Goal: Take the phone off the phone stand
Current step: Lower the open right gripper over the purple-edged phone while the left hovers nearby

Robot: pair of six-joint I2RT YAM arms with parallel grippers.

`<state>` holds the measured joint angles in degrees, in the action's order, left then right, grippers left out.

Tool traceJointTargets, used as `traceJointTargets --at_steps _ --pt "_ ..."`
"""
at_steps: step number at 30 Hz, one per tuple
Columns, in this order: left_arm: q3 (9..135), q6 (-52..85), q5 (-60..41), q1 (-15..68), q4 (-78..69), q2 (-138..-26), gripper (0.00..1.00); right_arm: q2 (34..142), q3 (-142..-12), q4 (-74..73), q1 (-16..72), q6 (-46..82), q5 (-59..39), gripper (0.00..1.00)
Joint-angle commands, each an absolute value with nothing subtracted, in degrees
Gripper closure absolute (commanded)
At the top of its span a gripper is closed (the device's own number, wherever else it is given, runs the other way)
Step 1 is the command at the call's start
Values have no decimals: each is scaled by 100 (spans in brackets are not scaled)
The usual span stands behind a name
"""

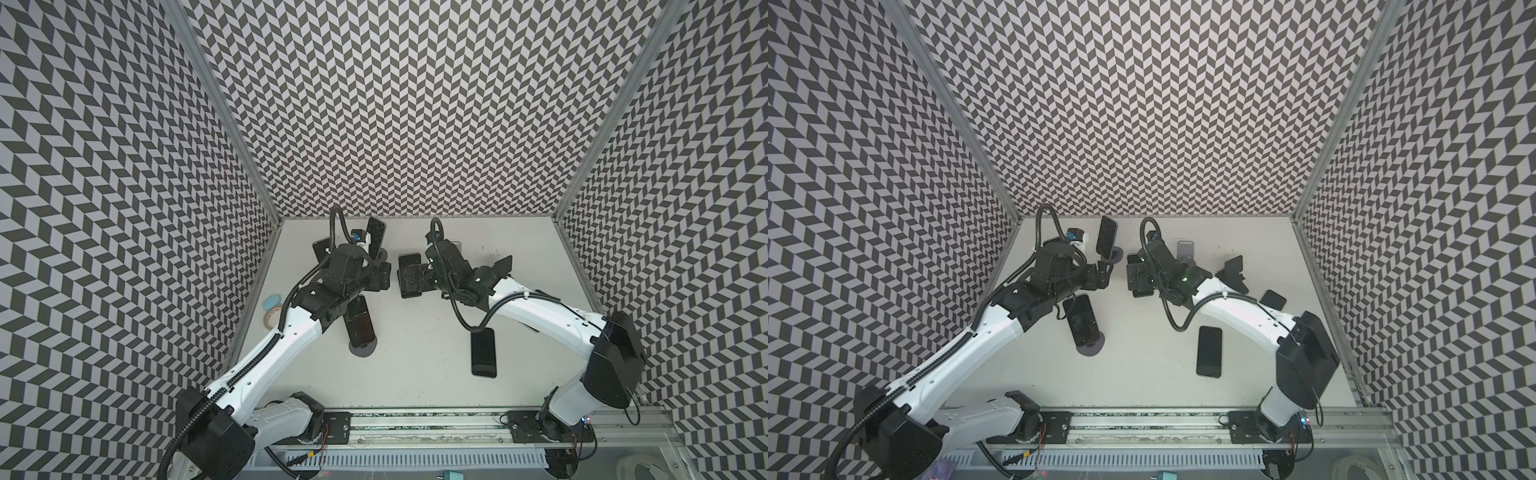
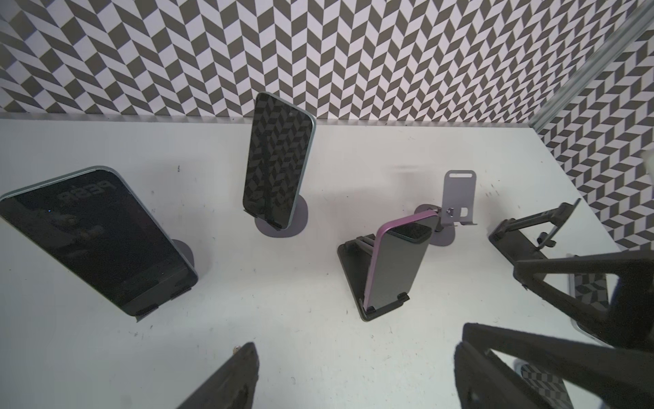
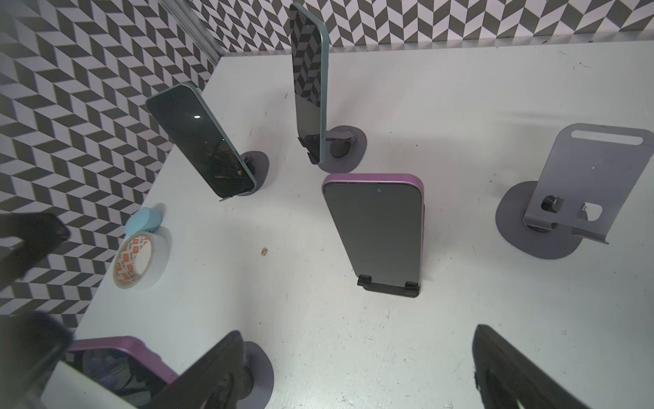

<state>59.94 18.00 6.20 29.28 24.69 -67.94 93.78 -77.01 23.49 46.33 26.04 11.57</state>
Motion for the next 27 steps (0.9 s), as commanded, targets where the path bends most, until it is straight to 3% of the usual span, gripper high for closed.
traceJointTargets --at_steps 1,27 --pt "6135 1635 321 2798 2448 -6867 13 9636 -7959 2043 4659 2439 1370 2" --pt "6174 961 -372 2199 2391 -7459 13 11084 -9038 2135 4448 2521 1743 1"
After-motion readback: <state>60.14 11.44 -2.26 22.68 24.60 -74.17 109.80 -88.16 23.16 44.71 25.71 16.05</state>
